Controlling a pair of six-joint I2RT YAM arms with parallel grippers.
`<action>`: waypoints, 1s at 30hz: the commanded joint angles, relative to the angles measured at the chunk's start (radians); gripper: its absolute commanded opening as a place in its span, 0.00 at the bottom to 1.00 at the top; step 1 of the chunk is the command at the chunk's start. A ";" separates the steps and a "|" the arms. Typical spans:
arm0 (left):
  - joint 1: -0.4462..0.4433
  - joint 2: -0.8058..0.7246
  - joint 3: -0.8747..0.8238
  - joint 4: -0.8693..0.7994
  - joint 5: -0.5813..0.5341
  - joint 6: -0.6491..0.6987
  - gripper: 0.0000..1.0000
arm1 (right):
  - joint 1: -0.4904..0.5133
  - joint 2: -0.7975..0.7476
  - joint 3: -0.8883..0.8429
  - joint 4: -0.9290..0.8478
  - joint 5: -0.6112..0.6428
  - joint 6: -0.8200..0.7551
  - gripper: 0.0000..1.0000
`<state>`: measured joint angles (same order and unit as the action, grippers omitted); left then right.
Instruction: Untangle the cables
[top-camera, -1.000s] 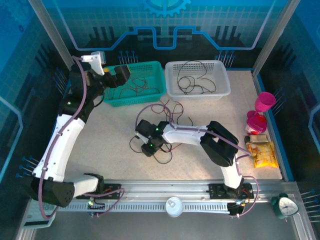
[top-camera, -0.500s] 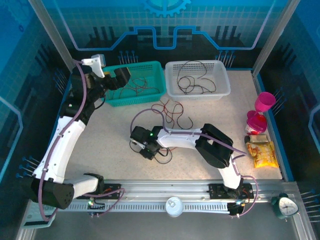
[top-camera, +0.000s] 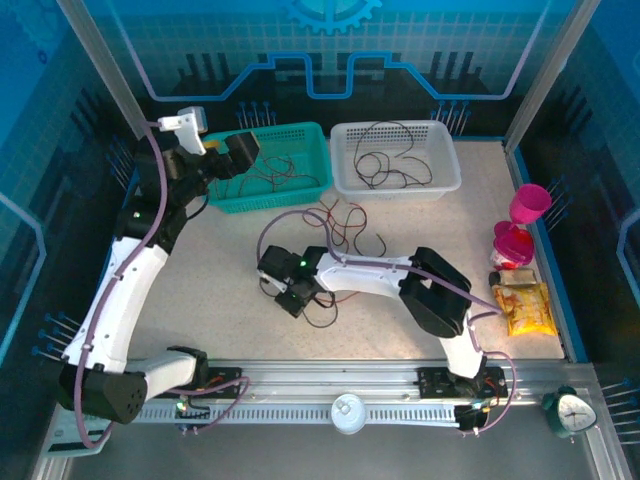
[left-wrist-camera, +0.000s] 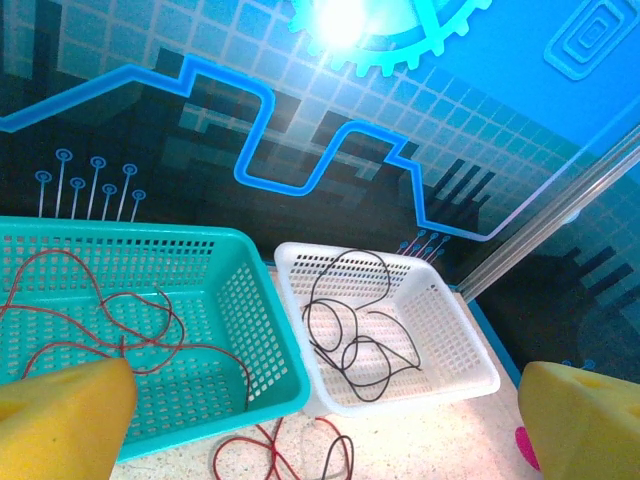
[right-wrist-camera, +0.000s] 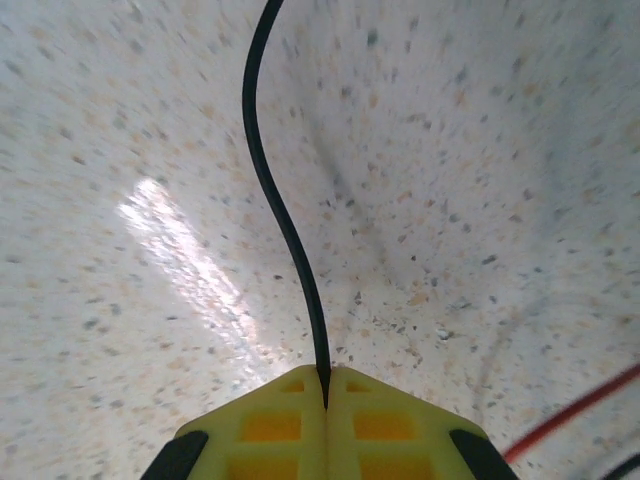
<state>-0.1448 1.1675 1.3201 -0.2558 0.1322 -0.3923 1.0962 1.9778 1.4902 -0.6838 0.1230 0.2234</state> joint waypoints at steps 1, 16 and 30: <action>0.011 -0.029 -0.017 0.020 0.031 -0.016 0.99 | -0.031 -0.139 0.078 -0.024 -0.034 0.010 0.00; 0.012 -0.071 -0.142 0.071 0.121 -0.038 0.99 | -0.375 -0.463 0.198 0.221 -0.344 0.309 0.00; 0.008 -0.085 -0.188 0.099 0.187 -0.073 0.99 | -0.505 -0.504 0.251 0.279 -0.098 0.294 0.00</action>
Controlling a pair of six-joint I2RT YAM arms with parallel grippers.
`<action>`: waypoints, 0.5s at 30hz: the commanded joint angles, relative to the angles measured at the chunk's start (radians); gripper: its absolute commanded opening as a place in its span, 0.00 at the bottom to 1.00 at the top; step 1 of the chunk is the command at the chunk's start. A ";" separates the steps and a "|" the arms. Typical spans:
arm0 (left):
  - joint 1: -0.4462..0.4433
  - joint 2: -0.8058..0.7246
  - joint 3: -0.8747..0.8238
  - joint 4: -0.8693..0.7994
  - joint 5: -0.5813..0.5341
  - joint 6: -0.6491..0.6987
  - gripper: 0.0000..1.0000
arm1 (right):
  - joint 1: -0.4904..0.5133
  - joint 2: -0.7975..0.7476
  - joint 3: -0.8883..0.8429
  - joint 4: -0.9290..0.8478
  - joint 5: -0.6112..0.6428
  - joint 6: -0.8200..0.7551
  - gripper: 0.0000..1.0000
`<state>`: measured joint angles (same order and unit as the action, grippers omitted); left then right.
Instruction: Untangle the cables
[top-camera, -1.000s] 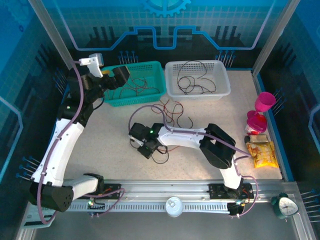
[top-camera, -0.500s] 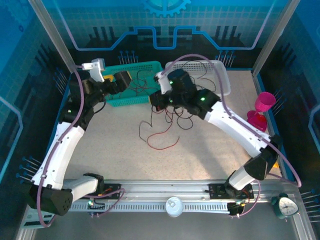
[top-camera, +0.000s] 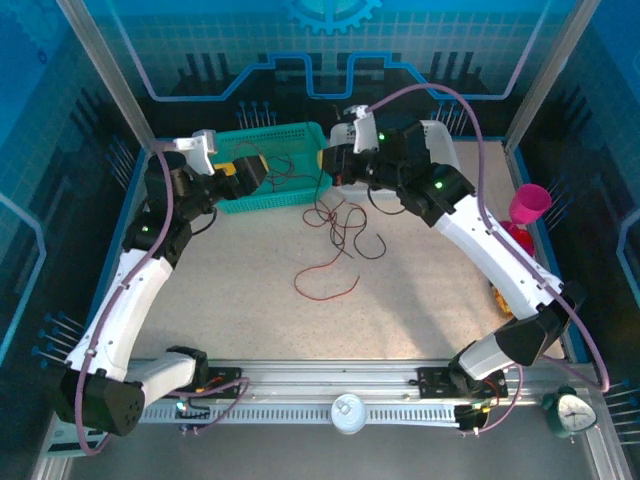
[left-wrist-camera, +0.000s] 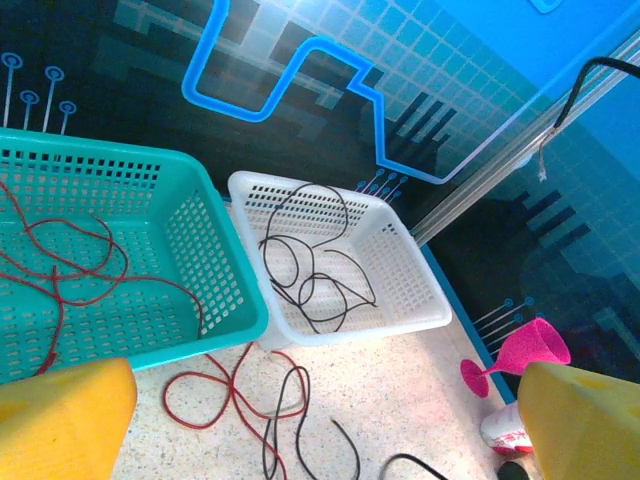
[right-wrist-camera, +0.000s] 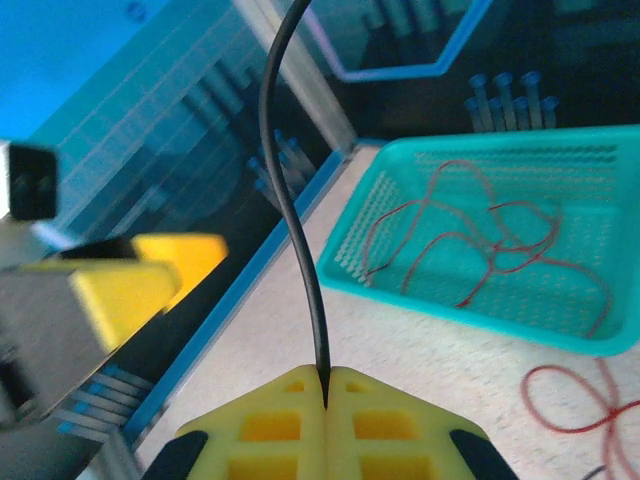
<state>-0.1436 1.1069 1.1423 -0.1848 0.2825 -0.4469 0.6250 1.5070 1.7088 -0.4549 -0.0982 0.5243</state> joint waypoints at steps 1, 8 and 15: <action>0.007 -0.028 -0.013 0.028 0.040 -0.021 0.99 | -0.047 -0.031 0.032 0.069 0.167 -0.025 0.00; -0.006 -0.037 -0.032 0.017 0.053 -0.032 0.99 | -0.130 0.064 0.067 0.216 0.418 -0.139 0.00; -0.037 -0.044 -0.055 -0.004 0.051 -0.028 0.99 | -0.201 0.301 0.251 0.339 0.542 -0.274 0.00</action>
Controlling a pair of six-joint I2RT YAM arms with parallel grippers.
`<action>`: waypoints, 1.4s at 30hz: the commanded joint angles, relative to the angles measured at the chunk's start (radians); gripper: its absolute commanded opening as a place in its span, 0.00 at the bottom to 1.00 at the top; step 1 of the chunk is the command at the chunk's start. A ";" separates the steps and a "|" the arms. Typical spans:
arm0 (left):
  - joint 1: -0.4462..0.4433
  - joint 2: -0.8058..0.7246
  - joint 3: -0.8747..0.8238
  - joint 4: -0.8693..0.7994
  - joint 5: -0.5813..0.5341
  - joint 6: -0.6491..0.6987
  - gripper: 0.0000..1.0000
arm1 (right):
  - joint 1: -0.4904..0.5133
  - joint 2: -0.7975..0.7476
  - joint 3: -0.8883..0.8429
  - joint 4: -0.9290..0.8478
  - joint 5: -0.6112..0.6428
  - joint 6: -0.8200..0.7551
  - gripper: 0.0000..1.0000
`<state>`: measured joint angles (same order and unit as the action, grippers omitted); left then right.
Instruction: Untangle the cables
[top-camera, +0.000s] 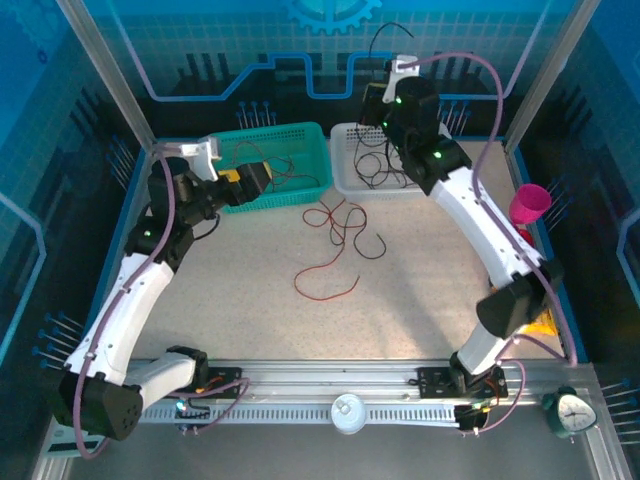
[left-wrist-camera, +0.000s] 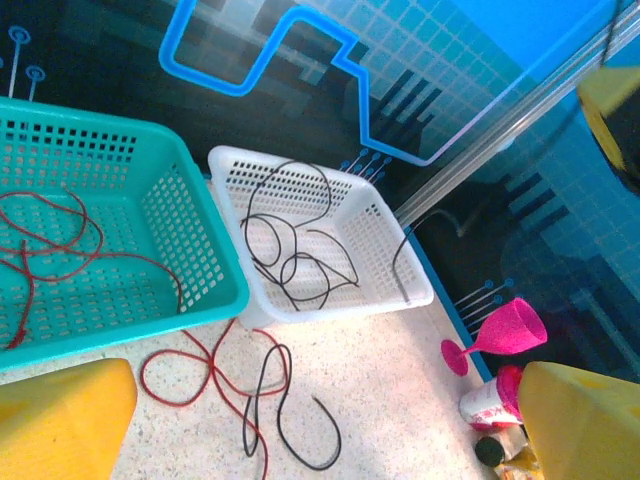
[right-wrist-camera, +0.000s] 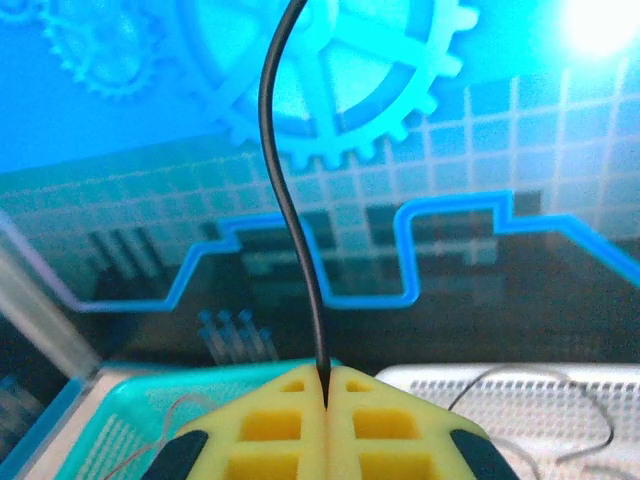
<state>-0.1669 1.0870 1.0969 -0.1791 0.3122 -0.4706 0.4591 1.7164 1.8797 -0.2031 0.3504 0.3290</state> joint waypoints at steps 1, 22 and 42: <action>-0.020 -0.024 -0.014 -0.009 0.021 -0.007 0.99 | -0.049 0.140 0.118 0.082 0.109 -0.078 0.00; -0.146 0.002 0.003 -0.045 -0.023 0.019 0.99 | -0.207 0.566 0.220 -0.226 -0.132 0.132 0.00; -0.223 0.073 0.004 -0.129 -0.116 0.095 0.99 | -0.287 0.291 0.014 -0.318 -0.333 0.286 0.73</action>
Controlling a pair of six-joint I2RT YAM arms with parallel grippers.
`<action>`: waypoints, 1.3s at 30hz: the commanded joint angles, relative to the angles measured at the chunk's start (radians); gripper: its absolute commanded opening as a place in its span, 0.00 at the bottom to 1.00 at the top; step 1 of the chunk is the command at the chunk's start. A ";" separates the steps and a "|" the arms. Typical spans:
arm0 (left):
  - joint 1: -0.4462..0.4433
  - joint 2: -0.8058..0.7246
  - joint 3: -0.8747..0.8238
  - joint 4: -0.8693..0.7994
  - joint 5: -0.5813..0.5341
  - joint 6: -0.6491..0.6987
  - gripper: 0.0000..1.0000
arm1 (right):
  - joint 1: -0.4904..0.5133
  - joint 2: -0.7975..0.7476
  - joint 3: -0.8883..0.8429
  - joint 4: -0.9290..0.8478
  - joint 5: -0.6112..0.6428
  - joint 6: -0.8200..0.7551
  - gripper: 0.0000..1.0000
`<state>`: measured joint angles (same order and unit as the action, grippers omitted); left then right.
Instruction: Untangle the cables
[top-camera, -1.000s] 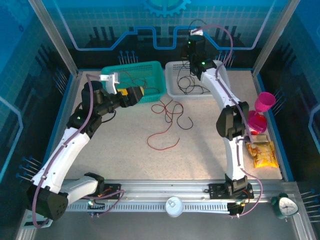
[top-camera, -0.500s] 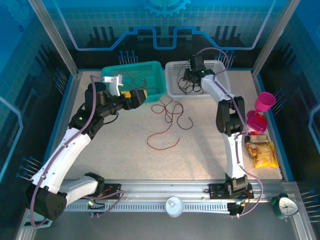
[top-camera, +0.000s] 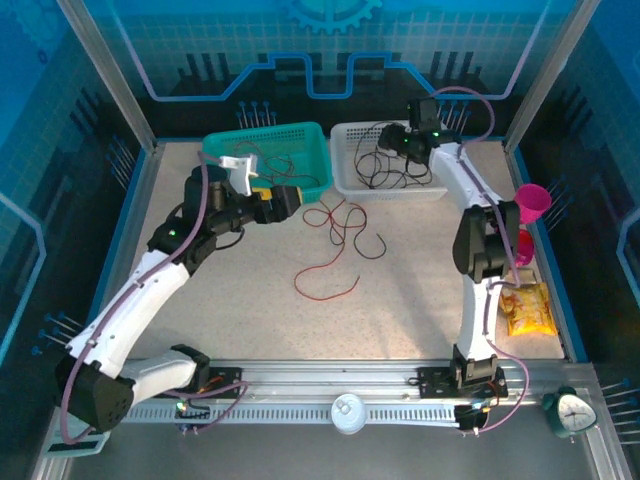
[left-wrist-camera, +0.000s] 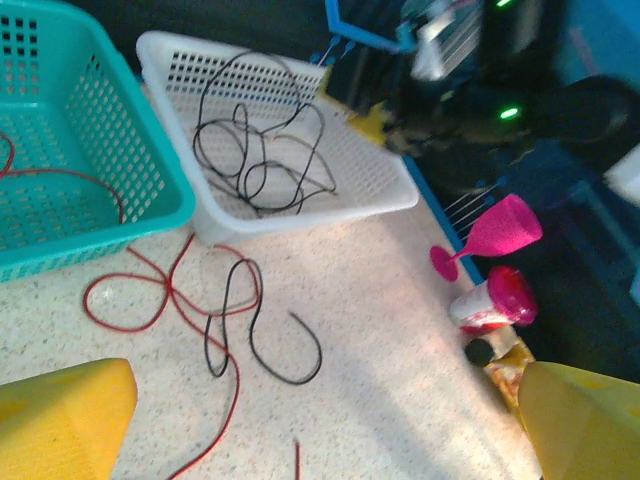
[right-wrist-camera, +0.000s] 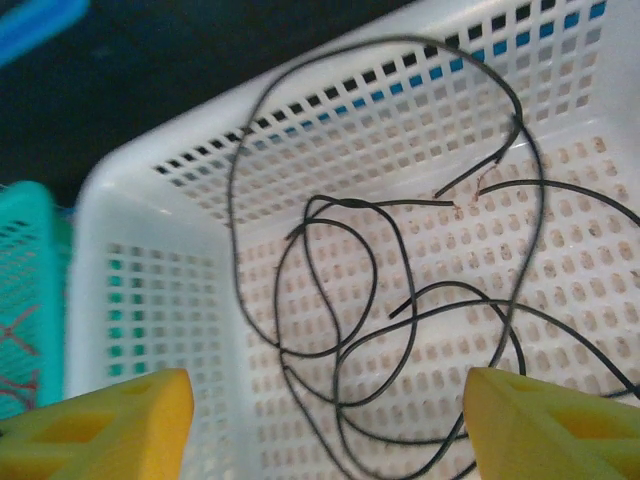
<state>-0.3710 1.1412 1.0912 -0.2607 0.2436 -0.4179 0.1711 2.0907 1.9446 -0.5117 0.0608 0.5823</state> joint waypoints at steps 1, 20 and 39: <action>-0.031 0.028 -0.002 -0.048 -0.064 0.046 0.99 | 0.007 -0.115 -0.087 0.007 -0.047 0.034 0.73; -0.216 0.317 -0.034 -0.278 -0.269 0.207 0.84 | 0.195 -0.585 -0.684 0.125 -0.071 0.024 0.73; -0.262 0.516 -0.041 -0.338 -0.282 0.183 0.56 | 0.260 -0.675 -0.776 0.161 -0.049 0.045 0.72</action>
<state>-0.6277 1.6352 1.0508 -0.5964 -0.0414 -0.2371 0.4248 1.4460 1.1618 -0.3649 -0.0044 0.6289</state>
